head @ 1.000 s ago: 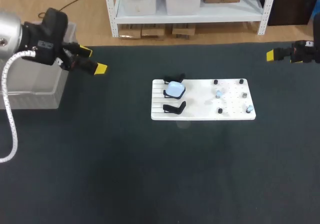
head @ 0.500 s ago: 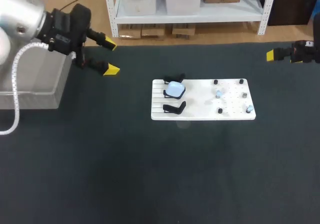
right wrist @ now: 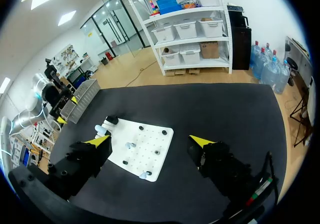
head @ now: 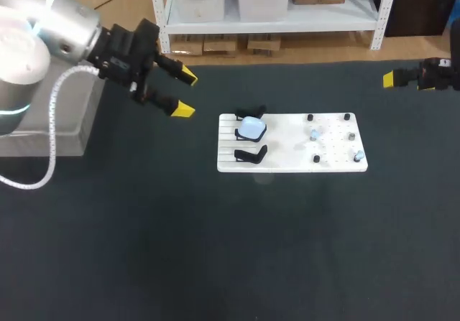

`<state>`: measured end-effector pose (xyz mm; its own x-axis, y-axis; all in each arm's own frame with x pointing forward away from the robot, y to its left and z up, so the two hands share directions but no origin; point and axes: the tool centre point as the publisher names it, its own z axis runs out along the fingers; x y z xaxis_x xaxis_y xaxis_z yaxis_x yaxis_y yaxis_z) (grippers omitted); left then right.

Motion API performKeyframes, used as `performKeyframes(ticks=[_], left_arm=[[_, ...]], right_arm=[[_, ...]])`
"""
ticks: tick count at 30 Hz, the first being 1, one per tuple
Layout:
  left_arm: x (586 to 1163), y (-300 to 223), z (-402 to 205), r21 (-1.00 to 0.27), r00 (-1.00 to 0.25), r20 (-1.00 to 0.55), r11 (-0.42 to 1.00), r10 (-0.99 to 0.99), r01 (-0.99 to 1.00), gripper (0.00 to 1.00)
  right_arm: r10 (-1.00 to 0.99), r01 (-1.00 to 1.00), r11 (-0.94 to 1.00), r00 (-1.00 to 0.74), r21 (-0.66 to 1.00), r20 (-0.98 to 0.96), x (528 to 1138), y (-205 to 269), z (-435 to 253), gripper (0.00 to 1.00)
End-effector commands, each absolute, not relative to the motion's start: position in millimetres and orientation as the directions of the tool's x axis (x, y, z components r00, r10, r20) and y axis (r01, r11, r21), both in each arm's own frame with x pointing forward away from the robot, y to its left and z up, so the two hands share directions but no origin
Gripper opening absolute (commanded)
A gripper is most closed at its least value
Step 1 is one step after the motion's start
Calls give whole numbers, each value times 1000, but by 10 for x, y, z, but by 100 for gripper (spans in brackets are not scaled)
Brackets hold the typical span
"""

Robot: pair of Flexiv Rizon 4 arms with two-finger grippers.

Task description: Pick up each earbud case from the left stands, insert the matching earbuds, close the lid, and place the case in the box.

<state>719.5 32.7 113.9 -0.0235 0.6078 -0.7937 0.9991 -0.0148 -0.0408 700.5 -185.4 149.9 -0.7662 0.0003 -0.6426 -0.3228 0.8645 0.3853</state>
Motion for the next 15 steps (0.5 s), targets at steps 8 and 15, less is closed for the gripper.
performKeyframes(ticks=[8, 15], left_arm=[[7189, 36, 922, -93, -16, -813, -103, 582, 990, 100], [7106, -16, 859, -107, -28, -821, -105, 570, 989, 100]], right_arm=[[0, -324, 864, -766, 386, -643, 7003, -1856, 1499, 100], [0, -324, 864, -766, 386, -643, 7003, -1856, 1499, 100]])
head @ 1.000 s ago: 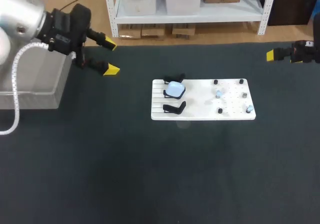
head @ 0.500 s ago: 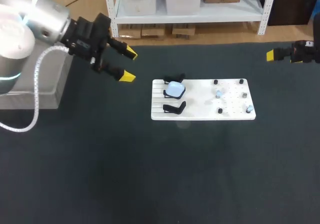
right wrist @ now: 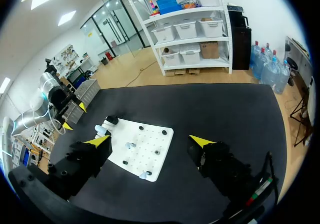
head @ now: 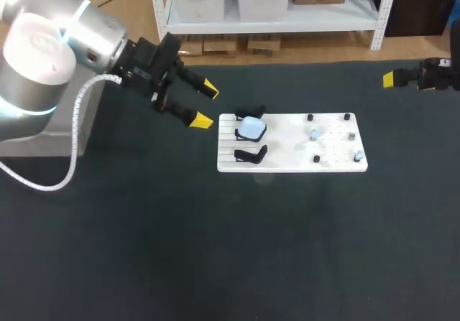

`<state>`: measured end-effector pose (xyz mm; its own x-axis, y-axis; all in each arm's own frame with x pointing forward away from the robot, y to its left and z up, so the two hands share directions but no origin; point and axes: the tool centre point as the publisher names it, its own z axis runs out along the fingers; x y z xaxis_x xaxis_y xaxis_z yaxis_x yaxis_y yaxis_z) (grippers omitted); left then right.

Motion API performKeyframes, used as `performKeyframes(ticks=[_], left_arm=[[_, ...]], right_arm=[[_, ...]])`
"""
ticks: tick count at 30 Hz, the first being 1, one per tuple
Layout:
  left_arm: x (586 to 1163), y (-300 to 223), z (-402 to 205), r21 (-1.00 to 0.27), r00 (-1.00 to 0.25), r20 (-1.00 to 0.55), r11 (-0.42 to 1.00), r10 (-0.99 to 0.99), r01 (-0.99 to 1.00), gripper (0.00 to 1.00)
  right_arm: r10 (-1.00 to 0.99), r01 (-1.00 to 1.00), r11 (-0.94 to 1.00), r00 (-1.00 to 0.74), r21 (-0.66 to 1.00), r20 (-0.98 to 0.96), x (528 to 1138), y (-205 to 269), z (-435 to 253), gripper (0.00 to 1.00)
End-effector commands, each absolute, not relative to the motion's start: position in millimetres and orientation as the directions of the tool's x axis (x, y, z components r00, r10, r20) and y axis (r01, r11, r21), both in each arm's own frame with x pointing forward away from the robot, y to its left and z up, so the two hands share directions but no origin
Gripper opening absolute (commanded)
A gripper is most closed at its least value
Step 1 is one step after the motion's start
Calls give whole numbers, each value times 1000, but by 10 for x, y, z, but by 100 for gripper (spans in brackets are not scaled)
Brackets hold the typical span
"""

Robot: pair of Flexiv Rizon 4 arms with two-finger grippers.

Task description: Pick up each earbud case from the left stands, insert the matching earbuds, close the lid, and place the case in the box.

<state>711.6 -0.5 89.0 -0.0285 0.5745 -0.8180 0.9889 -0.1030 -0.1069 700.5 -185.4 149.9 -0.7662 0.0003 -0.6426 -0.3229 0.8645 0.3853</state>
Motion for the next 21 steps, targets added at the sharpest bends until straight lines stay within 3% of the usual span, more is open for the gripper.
performKeyframes(ticks=[1, 21], left_arm=[[7095, -18, 858, -107, -29, -822, -104, 569, 989, 100], [6997, -96, 679, -69, 17, -834, -133, 552, 989, 100]], right_arm=[[0, -324, 864, -766, 386, -643, 7003, -1856, 1499, 100], [0, -324, 864, -766, 386, -643, 7003, -1856, 1499, 100]])
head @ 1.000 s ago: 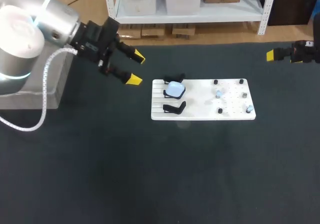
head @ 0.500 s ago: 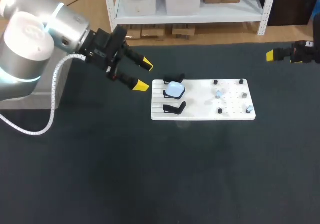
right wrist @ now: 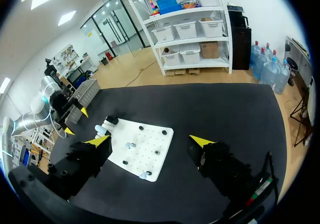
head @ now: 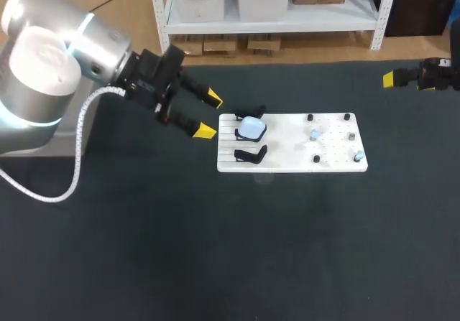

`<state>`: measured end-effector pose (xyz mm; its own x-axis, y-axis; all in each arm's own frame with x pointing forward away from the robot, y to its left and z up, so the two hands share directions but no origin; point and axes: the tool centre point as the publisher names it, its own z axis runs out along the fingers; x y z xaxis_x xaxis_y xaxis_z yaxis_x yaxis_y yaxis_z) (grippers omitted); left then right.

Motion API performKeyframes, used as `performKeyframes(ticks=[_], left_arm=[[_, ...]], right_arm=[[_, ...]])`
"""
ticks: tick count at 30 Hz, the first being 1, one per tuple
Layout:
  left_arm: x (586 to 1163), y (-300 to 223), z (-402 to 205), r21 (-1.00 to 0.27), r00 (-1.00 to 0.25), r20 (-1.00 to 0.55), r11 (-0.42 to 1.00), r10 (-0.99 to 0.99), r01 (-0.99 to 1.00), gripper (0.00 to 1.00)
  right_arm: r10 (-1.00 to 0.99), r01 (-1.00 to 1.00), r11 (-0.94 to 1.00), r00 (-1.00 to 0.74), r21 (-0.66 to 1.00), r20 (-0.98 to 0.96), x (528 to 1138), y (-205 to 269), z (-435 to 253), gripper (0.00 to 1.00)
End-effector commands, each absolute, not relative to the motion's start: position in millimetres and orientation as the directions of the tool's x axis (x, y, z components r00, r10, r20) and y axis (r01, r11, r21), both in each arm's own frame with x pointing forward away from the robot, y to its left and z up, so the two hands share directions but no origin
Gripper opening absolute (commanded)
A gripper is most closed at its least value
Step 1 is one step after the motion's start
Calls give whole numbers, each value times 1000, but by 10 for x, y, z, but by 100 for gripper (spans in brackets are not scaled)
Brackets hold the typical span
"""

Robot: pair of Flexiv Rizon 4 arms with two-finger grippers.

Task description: Pick up each earbud case from the left stands, insert the matching earbuds, close the lid, and place the case in the box.

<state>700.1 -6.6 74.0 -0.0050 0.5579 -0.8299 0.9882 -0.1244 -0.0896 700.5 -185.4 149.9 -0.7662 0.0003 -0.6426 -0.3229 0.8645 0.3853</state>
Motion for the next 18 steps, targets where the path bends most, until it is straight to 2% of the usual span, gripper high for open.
performKeyframes(ticks=[1, 18], left_arm=[[6992, -104, 663, -63, 24, -834, -137, 551, 989, 100], [7184, -272, 392, -95, -43, -856, -75, 515, 993, 100]], right_arm=[[0, -324, 864, -766, 386, -643, 7003, -1856, 1499, 100], [0, -324, 864, -766, 386, -643, 7003, -1856, 1499, 100]])
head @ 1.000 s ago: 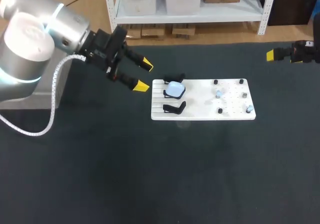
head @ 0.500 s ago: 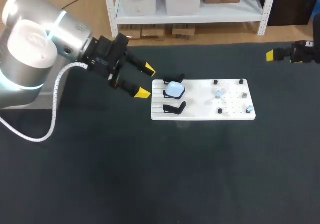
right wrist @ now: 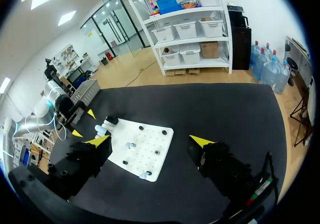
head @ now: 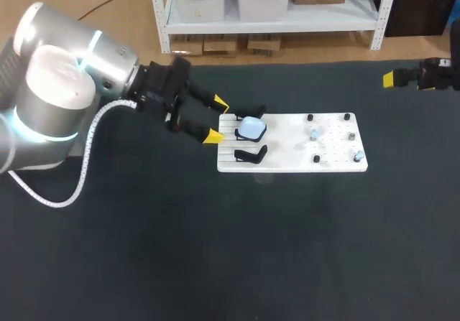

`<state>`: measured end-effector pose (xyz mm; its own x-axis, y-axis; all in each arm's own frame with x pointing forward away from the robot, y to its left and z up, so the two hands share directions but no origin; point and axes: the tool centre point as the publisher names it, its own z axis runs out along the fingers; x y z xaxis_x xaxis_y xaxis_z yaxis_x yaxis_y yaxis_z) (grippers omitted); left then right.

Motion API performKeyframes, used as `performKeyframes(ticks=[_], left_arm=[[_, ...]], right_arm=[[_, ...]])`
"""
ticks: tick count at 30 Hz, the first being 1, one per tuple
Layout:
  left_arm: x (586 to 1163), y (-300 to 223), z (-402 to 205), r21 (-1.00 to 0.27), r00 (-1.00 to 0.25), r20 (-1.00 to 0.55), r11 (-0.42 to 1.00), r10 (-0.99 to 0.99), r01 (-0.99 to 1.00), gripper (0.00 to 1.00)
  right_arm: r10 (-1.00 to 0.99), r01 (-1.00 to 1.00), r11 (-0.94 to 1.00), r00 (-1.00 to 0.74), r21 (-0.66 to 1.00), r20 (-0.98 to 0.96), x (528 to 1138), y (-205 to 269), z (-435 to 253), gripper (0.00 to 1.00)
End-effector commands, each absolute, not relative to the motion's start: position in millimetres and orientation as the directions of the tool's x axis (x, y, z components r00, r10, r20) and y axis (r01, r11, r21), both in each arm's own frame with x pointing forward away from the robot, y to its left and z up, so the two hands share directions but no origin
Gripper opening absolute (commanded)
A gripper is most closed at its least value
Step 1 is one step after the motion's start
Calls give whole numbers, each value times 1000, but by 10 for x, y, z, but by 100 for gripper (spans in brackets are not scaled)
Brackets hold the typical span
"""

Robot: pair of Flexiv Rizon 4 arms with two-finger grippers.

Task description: Pick up each earbud case from the left stands, insert the matching earbuds, close the lid, and place the case in the box.

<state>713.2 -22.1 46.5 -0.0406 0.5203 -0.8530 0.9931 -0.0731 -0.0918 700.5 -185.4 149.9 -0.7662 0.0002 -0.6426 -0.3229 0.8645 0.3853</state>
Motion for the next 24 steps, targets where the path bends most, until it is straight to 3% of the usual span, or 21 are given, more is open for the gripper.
performKeyframes(ticks=[1, 12, 24], left_arm=[[7189, -282, 386, -95, -43, -857, -75, 513, 993, 100], [7367, -402, 346, -106, -59, -881, -76, 469, 991, 100], [7299, -526, 261, -108, -42, -880, -115, 474, 987, 82]], right_arm=[[0, -324, 864, -766, 386, -643, 7003, -1856, 1499, 100], [0, -324, 864, -766, 386, -643, 7003, -1856, 1499, 100], [0, -324, 864, -766, 386, -643, 7003, -1856, 1499, 100]])
